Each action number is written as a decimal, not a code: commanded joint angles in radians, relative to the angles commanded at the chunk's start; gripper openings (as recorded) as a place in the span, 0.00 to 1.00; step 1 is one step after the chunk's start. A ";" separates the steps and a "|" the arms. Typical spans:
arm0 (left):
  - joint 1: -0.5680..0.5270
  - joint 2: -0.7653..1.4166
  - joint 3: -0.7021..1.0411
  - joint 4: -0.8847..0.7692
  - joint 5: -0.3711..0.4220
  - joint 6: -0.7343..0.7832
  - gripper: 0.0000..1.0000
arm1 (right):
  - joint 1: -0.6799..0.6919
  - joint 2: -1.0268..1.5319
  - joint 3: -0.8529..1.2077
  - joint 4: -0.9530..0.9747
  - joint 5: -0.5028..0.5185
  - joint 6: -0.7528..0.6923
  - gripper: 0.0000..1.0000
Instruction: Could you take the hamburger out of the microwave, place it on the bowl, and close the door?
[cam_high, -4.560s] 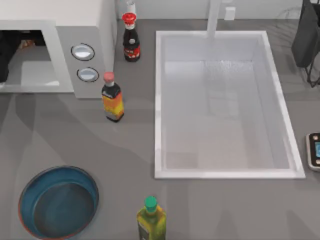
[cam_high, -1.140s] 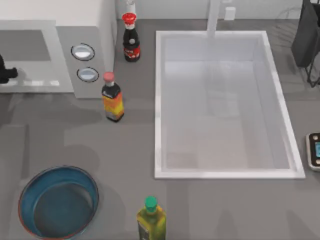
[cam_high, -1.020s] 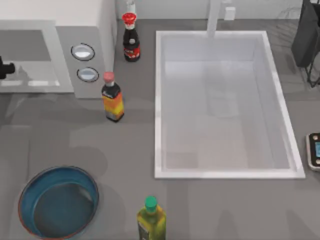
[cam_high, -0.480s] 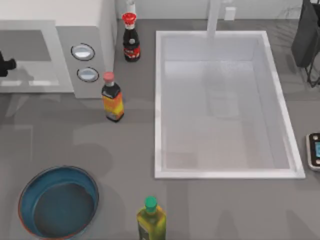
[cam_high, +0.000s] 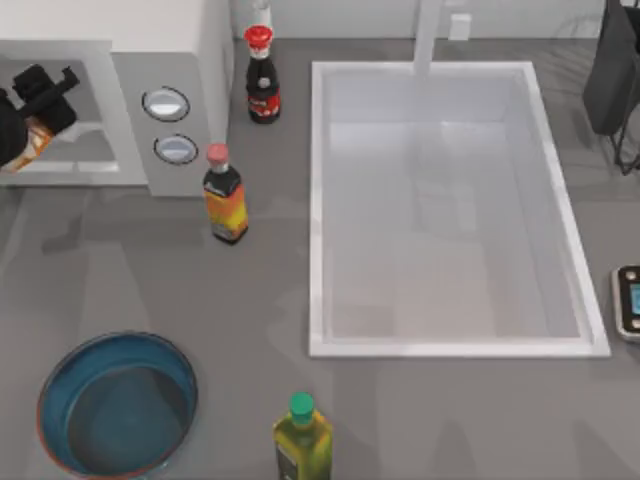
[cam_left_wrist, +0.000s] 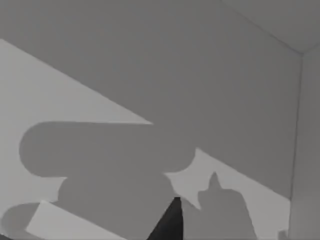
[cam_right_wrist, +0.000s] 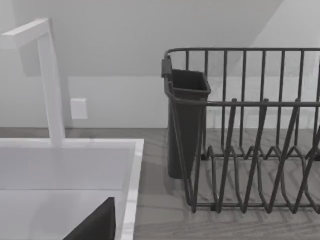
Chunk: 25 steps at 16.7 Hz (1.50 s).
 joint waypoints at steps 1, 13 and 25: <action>-0.029 0.002 0.030 -0.087 -0.029 -0.097 0.00 | 0.000 0.000 0.000 0.000 0.000 0.000 1.00; -0.464 0.153 0.368 -1.265 -0.407 -1.422 0.00 | 0.000 0.000 0.000 0.000 0.000 0.000 1.00; -0.818 0.493 0.473 -2.064 -0.617 -2.335 0.00 | 0.000 0.000 0.000 0.000 0.000 0.000 1.00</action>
